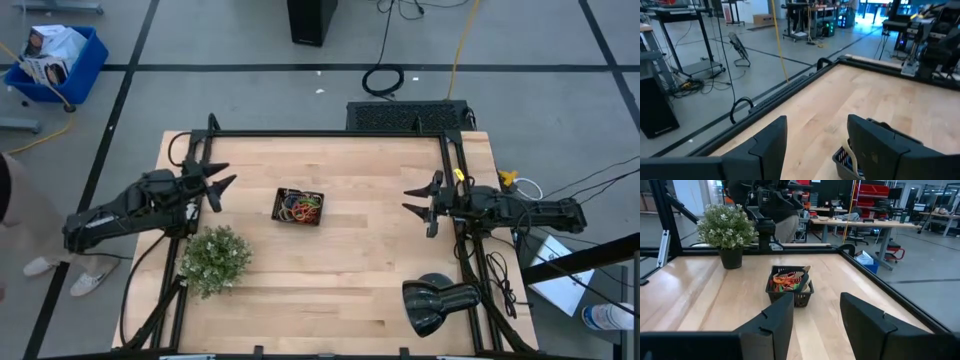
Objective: Pick and place rubber bands into bin
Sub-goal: Return to Home Position
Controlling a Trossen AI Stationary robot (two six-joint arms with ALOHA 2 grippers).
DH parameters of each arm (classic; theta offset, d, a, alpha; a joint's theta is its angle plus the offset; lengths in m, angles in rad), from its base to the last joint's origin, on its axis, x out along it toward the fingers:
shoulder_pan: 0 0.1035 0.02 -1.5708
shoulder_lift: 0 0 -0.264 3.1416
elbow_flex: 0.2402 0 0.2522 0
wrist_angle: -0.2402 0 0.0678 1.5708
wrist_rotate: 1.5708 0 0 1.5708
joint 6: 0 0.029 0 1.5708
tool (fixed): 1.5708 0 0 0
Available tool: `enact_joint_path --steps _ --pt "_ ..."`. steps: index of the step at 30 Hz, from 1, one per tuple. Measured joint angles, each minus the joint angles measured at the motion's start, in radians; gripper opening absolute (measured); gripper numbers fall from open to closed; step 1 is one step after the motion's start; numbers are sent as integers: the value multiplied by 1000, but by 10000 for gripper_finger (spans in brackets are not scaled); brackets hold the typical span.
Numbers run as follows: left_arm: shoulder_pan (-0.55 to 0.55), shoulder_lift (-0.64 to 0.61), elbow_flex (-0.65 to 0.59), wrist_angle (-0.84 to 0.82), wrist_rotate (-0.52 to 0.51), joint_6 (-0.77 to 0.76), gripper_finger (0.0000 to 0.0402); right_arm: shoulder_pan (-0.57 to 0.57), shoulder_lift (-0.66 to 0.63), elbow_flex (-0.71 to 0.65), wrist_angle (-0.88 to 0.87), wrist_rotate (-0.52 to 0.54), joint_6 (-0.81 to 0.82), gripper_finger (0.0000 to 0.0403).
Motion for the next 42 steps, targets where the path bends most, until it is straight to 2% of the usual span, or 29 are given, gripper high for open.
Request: enact_joint_path --steps 10,19,28,31,38,42 --pt "0 -139 0 -76 -11 -9 216 0 -35 0 -29 -27 -31 157" --pt "0 -137 -26 -71 -19 -15 216 0 -64 0 -33 -26 16 157" --pt "0 -137 -128 21 -26 -32 216 0 -64 0 -33 -25 19 157" --pt "0 -138 -141 72 -27 -20 216 0 -64 -29 10 -25 24 156" --pt "0 -137 -154 66 -29 -46 216 0 -62 -135 216 -24 -7 157" --pt "0 -137 -156 41 -29 -53 216 0 -63 -136 208 -24 -2 157"
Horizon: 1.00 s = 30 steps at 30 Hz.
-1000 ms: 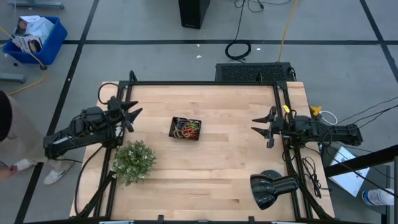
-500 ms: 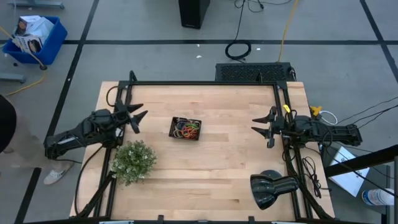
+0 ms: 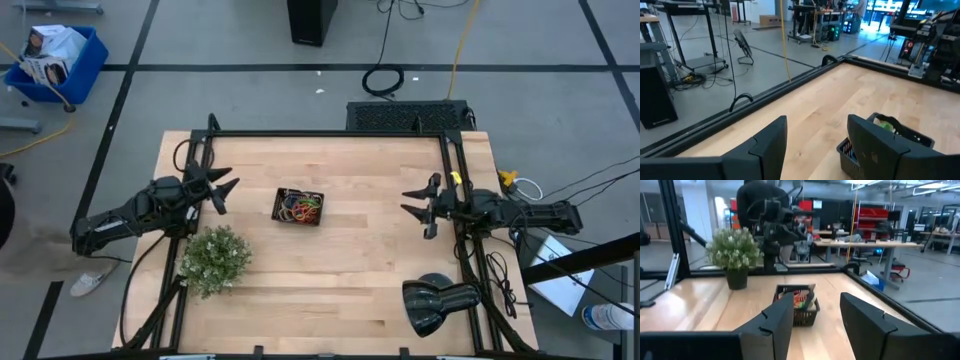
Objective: Pick and place rubber bands into bin
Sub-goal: Return to Home Position
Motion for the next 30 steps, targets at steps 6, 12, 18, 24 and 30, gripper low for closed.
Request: enact_joint_path --steps 6,12,18,24,30 --pt "0 0 0 -1 0 -3 216 0 0 -1 -53 0 32 158" --pt "0 0 0 -1 1 -2 216 0 2 -3 -99 -3 67 156" --pt "0 0 0 -1 2 -1 216 0 2 -4 -137 -7 68 155" --pt "0 0 0 -34 4 -1 216 0 2 -4 -139 -11 71 155" --pt "0 0 -23 2 3 23 216 0 3 -5 -140 -8 69 155"
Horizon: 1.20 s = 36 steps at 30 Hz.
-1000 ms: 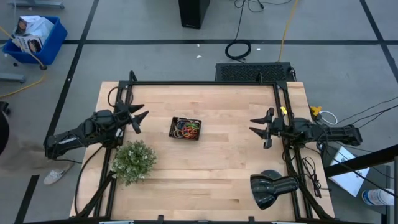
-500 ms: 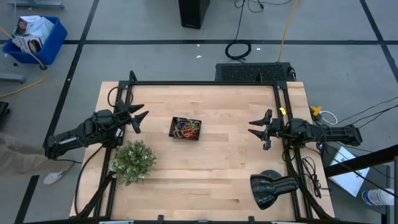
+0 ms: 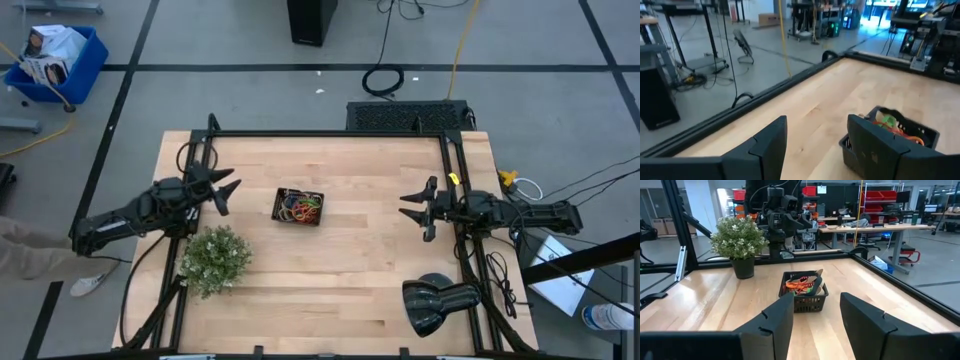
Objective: Pick and place rubber bands into bin
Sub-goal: Return to Home Position
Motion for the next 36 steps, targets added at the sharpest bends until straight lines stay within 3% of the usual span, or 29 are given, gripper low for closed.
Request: enact_joint_path --steps 10,17,24,36 --pt "0 9 -109 242 1 26 216 0 0 -1 3 5 -61 155" --pt "0 11 -113 241 0 60 216 0 1 -1 12 5 -62 155" --pt "0 11 -113 241 0 156 216 0 1 -1 135 13 -51 155" --pt "0 11 -113 240 0 157 216 0 1 -1 165 11 -51 155"
